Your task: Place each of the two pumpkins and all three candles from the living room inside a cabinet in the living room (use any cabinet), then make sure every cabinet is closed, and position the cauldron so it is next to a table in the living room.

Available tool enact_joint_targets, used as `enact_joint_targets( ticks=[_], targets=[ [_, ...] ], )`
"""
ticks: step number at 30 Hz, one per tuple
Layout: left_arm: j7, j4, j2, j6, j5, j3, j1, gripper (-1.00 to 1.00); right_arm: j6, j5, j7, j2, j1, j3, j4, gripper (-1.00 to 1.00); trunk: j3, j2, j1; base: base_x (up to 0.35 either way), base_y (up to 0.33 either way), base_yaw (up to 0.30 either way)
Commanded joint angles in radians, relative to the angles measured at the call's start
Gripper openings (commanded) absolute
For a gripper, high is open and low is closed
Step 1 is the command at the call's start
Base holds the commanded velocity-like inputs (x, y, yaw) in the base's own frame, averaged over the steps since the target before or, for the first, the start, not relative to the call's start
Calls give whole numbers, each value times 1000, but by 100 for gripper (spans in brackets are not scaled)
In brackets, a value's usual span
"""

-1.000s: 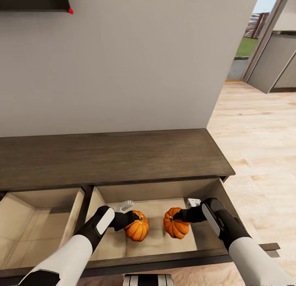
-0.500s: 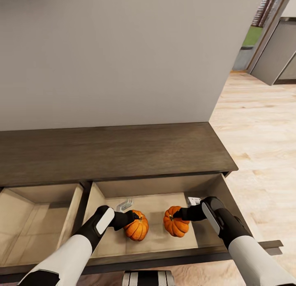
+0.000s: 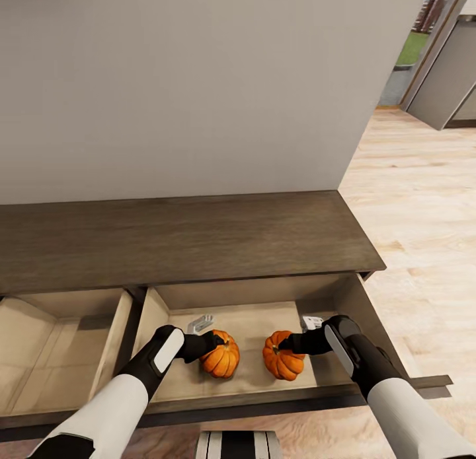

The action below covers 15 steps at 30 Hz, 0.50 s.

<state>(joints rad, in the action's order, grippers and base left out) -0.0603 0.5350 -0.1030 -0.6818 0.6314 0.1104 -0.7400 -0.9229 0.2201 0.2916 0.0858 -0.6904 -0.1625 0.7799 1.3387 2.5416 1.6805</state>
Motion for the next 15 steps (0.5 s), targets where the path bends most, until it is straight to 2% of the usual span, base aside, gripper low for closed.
enact_joint_targets(
  ticks=[1, 6, 7, 15],
  targets=[
    [-6, -43, 0, -3, 4, 3, 1, -100, -4, 5, 0, 1, -1, -3, 1, -100, 1, 0, 0, 0, 0, 0],
    [-6, -43, 0, -2, 3, 3, 1, -100, -5, 5, 0, 1, -1, -3, 1, -100, 1, 0, 0, 0, 0, 0],
    [-6, -43, 0, 3, 3, 3, 2, -100, -5, 5, 0, 1, 0, -3, 1, 100, 1, 0, 0, 0, 0, 0],
    [-6, -43, 0, 24, 4, 3, 4, -100, -5, 6, 0, 1, 0, -3, 1, 100, 1, 0, 0, 0, 0, 0]
  ],
)
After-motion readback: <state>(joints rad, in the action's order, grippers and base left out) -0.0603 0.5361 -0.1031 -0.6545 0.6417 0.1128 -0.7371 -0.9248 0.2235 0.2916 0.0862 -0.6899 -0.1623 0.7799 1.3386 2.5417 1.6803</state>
